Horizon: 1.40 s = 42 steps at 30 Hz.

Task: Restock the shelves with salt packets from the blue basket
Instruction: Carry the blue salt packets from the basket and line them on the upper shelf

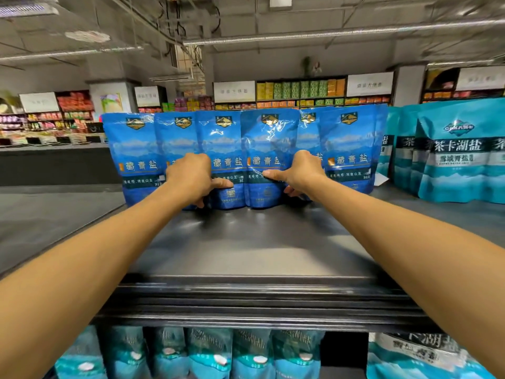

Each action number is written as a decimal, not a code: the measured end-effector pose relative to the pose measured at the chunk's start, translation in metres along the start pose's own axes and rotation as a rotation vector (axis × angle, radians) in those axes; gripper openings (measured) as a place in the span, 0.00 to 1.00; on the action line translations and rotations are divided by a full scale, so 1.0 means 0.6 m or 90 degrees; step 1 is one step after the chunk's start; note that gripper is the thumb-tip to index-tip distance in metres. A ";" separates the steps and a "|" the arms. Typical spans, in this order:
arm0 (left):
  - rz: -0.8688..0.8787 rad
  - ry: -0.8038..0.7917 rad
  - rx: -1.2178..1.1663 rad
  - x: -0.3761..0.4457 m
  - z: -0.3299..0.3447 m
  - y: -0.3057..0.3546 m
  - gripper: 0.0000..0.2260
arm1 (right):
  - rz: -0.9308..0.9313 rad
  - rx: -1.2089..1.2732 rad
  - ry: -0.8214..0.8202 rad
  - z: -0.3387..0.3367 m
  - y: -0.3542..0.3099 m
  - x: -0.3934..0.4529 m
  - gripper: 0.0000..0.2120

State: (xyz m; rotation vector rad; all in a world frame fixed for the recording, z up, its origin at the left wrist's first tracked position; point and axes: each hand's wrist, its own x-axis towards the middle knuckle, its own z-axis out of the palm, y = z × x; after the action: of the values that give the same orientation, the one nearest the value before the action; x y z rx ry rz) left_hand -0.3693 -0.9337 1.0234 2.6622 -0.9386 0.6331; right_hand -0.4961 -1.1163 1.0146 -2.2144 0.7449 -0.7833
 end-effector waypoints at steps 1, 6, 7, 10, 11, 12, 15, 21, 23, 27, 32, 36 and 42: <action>0.001 0.004 -0.001 0.001 0.003 -0.002 0.29 | -0.002 -0.014 -0.002 0.001 0.001 -0.001 0.27; -0.005 -0.011 -0.034 0.004 0.014 -0.018 0.29 | 0.002 0.022 -0.058 -0.002 0.007 -0.011 0.33; -0.007 -0.012 -0.043 0.003 0.016 -0.022 0.29 | 0.001 0.030 -0.068 -0.002 0.008 -0.013 0.36; -0.014 -0.026 -0.055 -0.002 0.025 -0.029 0.30 | -0.006 0.038 -0.083 -0.002 0.014 -0.017 0.36; -0.014 -0.034 -0.061 -0.003 0.027 -0.030 0.30 | -0.005 0.048 -0.085 -0.003 0.016 -0.017 0.35; -0.012 -0.039 -0.066 -0.005 0.028 -0.031 0.30 | -0.005 0.057 -0.085 -0.003 0.018 -0.017 0.34; -0.006 -0.035 -0.071 -0.010 0.027 -0.031 0.29 | -0.012 0.060 -0.076 -0.004 0.019 -0.020 0.33; -0.023 -0.048 -0.082 -0.020 0.024 -0.030 0.28 | -0.019 0.053 -0.055 -0.005 0.018 -0.021 0.31; -0.031 -0.048 -0.083 -0.023 0.024 -0.027 0.28 | -0.024 0.020 -0.034 -0.005 0.018 -0.019 0.28; -0.021 -0.030 -0.076 -0.028 0.022 -0.026 0.30 | -0.021 -0.006 -0.020 -0.005 0.018 -0.019 0.30; 0.000 0.059 -0.052 -0.032 0.021 -0.025 0.32 | -0.031 0.067 -0.059 -0.004 0.020 -0.017 0.28; 0.050 0.210 -0.070 -0.032 0.010 -0.003 0.26 | -0.015 0.073 -0.177 -0.006 0.025 -0.015 0.31; 0.132 0.083 -0.270 -0.019 -0.009 0.060 0.29 | -0.027 0.007 -0.199 -0.005 0.032 -0.003 0.20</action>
State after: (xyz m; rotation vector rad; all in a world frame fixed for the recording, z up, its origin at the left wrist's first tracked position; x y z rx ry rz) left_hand -0.4023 -0.9529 1.0258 2.1473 -1.1715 0.5666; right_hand -0.5046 -1.1283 1.0016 -2.2767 0.5391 -0.4439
